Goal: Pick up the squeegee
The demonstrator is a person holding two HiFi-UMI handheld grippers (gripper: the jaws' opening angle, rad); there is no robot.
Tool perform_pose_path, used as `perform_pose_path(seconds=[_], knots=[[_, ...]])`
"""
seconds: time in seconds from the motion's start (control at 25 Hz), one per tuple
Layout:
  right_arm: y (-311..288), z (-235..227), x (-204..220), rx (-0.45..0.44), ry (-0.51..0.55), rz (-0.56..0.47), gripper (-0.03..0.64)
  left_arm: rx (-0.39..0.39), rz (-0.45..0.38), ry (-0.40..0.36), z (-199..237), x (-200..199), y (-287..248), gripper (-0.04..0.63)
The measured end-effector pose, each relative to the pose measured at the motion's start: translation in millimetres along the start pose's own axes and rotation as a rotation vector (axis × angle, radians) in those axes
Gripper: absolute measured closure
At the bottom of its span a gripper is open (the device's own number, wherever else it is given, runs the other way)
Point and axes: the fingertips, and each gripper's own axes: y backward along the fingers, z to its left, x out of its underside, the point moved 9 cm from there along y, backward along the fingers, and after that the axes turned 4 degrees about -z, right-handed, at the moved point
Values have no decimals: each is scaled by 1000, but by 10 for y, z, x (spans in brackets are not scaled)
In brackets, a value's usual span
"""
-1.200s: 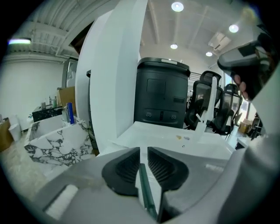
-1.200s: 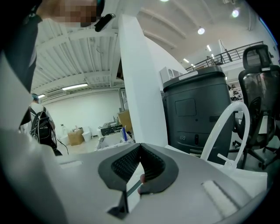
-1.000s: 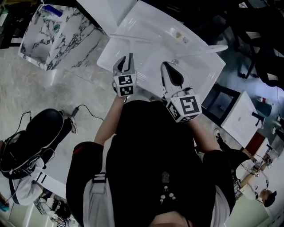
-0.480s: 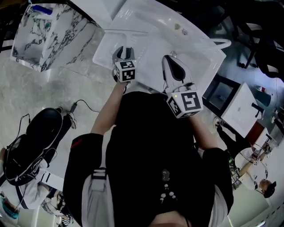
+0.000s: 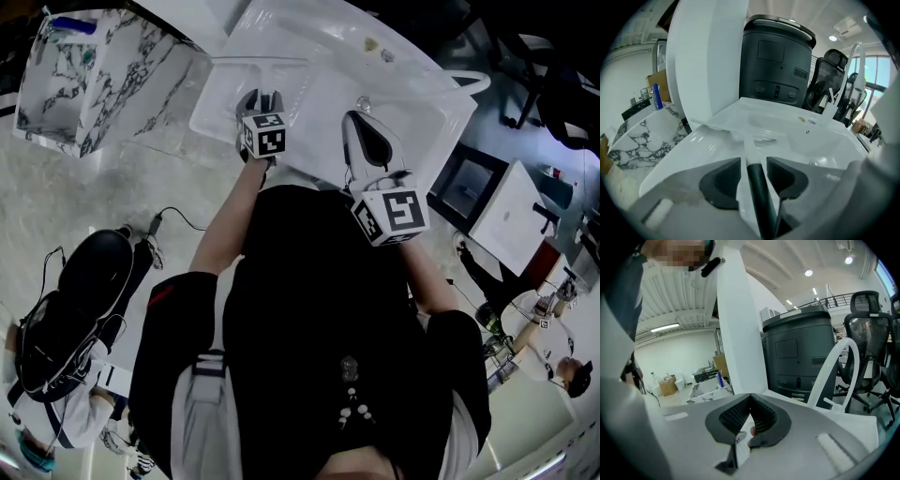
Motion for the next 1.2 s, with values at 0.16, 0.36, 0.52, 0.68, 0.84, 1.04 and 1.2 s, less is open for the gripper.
perform_pose_path(seconds=[0.16, 0.36, 0.52, 0.68, 0.84, 1.04, 1.2], knots=[[7, -23, 11, 13, -11, -1, 614, -9, 18, 17, -1, -9, -40, 417], [31, -26, 36, 22, -21, -4, 614, -22, 23, 0, -18, -12, -27, 476], [48, -36, 58, 19, -27, -1, 614, -52, 19, 15, -22, -7, -23, 483], [79, -32, 100, 14, -26, 0, 614, -62, 19, 26, -14, 14, 8, 486], [129, -27, 123, 2, -21, -1, 614, -75, 15, 31, -18, 40, 62, 486], [219, -26, 145, -9, -21, -8, 614, -75, 5, 29, -29, 78, 157, 486], [303, -47, 156, -19, -24, -16, 614, -72, -13, 40, -57, 105, 249, 486]])
